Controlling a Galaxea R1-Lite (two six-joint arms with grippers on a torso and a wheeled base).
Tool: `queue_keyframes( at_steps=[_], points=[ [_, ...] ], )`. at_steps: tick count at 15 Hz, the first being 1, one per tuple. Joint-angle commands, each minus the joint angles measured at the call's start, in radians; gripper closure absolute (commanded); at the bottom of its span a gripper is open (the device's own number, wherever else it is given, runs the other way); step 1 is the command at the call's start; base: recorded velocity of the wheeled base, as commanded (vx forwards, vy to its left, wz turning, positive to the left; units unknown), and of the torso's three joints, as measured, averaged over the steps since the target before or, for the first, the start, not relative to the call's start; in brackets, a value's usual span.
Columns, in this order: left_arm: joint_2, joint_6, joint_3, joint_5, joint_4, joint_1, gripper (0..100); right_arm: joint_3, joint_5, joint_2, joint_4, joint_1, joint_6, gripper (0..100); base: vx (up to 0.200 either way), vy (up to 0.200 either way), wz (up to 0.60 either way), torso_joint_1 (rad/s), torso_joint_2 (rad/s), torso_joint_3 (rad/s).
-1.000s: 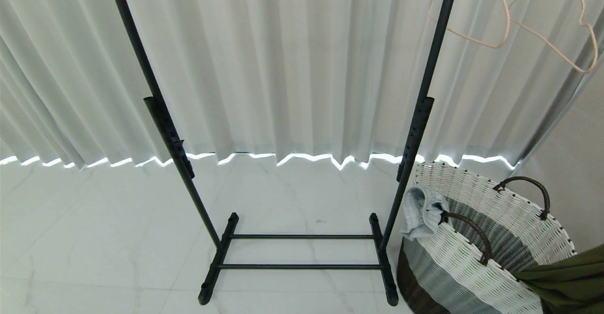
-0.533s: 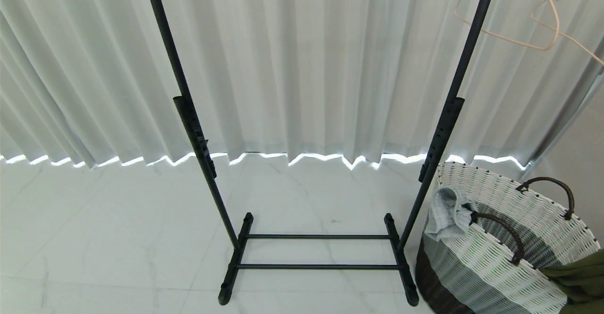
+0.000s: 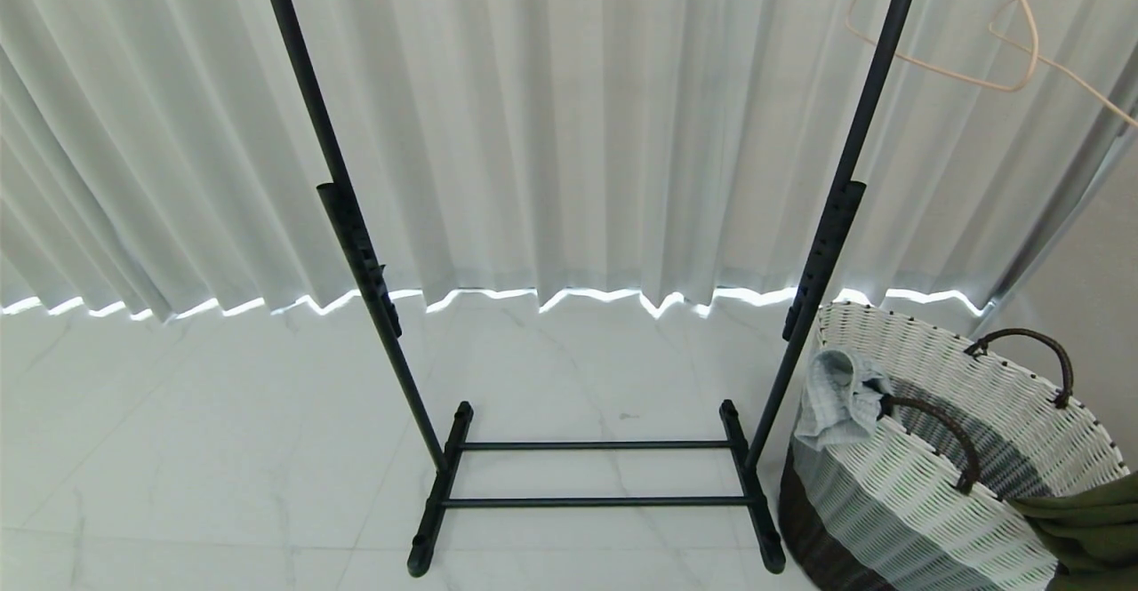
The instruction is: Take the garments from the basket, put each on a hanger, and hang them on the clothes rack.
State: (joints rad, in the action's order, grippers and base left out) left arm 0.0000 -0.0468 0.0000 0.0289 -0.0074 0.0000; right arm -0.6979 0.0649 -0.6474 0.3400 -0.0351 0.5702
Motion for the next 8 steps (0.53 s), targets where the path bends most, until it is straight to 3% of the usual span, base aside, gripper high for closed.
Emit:
queue_keyframes(
  at_steps=[1, 5, 8],
  points=[
    [0.000, 0.001, 0.000, 0.000, 0.000, 0.000, 0, 0.001, 0.000, 0.005, 0.001, 0.000, 0.000, 100, 0.000, 0.000, 0.00, 0.000, 0.00, 0.000],
    [0.000, 0.010, -0.009, 0.006, -0.009, -0.003, 0, -0.038, -0.109, -0.026, 0.001, 0.001, -0.047, 100, 0.000, 0.000, 0.00, 0.000, 0.00, 0.000],
    [0.164, 0.058, -0.256, 0.101, -0.009, -0.041, 0, -0.152, -0.203, -0.103, 0.001, 0.063, -0.116, 100, 0.000, 0.000, 0.00, 0.000, 0.00, 0.000]
  ],
)
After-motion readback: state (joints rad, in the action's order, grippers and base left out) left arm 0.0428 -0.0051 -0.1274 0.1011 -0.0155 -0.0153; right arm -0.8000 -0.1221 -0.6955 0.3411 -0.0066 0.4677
